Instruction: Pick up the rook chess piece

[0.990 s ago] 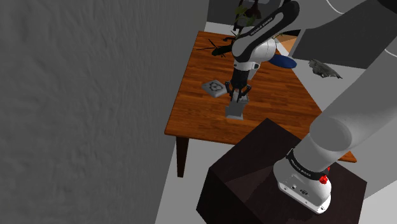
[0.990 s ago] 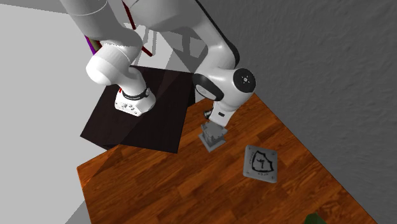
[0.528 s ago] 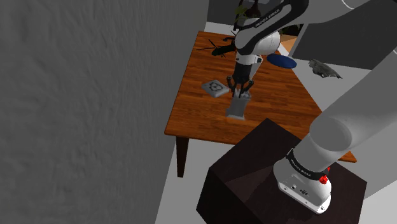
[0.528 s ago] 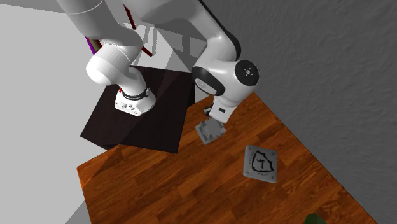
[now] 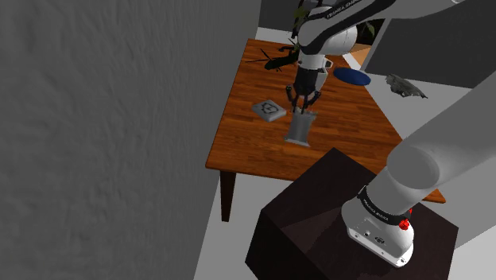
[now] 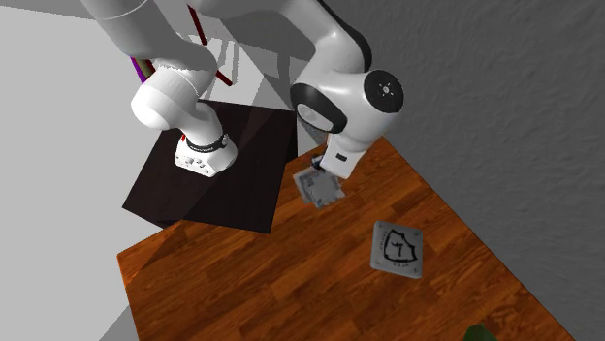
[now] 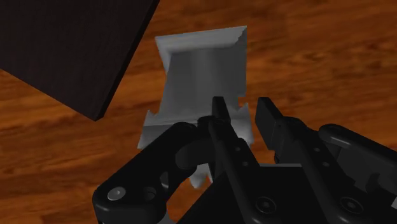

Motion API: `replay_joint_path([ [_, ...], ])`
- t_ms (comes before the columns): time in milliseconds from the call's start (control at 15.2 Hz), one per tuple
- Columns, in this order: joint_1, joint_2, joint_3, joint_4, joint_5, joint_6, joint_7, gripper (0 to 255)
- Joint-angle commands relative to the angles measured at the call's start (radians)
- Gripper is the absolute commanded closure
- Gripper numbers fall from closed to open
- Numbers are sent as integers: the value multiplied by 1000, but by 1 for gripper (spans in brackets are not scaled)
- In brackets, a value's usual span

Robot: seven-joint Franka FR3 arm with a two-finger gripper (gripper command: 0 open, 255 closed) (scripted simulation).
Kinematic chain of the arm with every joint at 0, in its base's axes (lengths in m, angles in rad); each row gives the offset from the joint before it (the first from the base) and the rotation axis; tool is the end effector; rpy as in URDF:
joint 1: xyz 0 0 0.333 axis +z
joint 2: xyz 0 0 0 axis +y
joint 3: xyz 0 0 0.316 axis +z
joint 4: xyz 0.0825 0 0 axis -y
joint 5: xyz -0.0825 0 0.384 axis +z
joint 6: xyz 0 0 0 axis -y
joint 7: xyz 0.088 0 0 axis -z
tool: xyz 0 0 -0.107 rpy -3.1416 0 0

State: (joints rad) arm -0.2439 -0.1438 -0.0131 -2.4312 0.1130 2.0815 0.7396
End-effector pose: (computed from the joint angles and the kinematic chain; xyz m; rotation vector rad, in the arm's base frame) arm 0.4314 -0.1075 0.3451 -2.6561 1.5594 0.3439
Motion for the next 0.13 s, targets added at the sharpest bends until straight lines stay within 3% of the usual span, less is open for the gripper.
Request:
replay_joint_path([
  [0, 0, -9, 0, 9, -1, -18, 2, 255],
  [66, 0, -9, 0, 9, -1, -18, 2, 255],
])
